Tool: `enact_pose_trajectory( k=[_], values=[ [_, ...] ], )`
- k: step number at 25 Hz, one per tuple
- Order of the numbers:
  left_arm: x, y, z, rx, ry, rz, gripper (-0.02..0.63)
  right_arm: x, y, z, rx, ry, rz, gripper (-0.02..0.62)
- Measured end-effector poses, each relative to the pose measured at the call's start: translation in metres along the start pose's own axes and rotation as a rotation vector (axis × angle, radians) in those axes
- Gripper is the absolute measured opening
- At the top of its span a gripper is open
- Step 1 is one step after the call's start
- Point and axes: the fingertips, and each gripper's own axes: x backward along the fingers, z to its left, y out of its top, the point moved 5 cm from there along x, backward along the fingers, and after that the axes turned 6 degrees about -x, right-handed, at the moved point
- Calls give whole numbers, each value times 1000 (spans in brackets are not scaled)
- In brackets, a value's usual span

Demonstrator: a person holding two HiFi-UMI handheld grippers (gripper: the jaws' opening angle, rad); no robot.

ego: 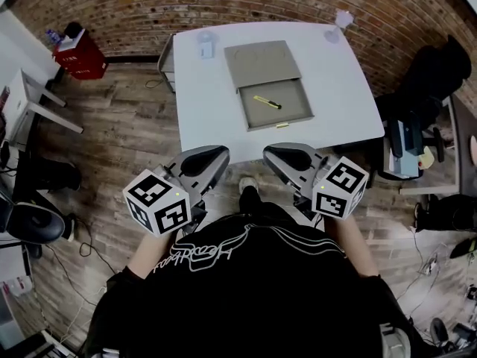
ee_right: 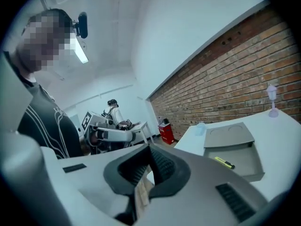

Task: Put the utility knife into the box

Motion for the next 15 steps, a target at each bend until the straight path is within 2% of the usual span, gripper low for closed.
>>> enact_pose_trajectory(
  k=[4,9,15],
  values=[
    [10,-3,-16,-33,-34,-13,32,6,-5,19,1,-6,-56,2],
    [18,-9,-22,-38,-45,-19,31,8,-8,33,-92,41,-105,1],
    [27,-14,-21,-30,-21,-40,31,8,-18,40,-33,-2,-71,2]
  ],
)
